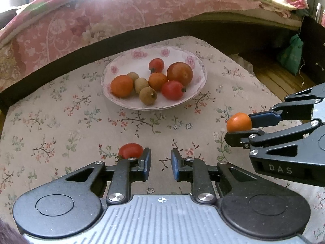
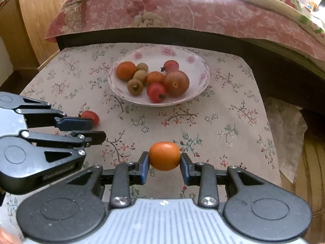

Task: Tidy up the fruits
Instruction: 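Carry the red tomato and tangerine toward the white plate with both tools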

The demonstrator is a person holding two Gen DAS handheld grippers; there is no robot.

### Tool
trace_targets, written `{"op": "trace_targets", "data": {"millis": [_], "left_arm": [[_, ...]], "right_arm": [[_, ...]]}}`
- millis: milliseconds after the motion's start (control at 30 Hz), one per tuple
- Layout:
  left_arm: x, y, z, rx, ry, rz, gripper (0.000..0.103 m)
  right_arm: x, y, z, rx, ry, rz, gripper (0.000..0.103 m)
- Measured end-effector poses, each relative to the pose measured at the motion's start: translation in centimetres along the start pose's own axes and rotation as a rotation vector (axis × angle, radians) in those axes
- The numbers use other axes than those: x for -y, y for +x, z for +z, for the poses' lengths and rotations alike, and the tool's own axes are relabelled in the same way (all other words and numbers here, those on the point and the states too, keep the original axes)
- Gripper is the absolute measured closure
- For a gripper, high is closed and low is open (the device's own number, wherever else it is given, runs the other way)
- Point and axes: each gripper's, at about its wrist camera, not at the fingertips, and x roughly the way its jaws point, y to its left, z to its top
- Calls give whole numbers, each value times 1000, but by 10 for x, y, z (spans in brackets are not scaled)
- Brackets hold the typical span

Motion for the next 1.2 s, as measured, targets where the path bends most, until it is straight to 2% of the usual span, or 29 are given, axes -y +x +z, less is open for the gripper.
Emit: {"op": "trace_targets", "data": {"millis": [567,767,967,1067,1200], "left_arm": [[-13,-9,-4,14,-25,20,74],[-22,-7,-2,17,-54,48,67],[-24,7,-4,-2,-40,83,48],[-28,15,-4,-17,-57,79,52],[-31,20,-3,-24,-75,62,66]], "right_arm": [[2,-3,5,18,8,22,69],[-1,-1,5,11,6,36,69],[-4,3,7,4,1,47,69],[-4,5,7,-1,2,49,70],[-4,7,8,-4,5,49,70]]}}
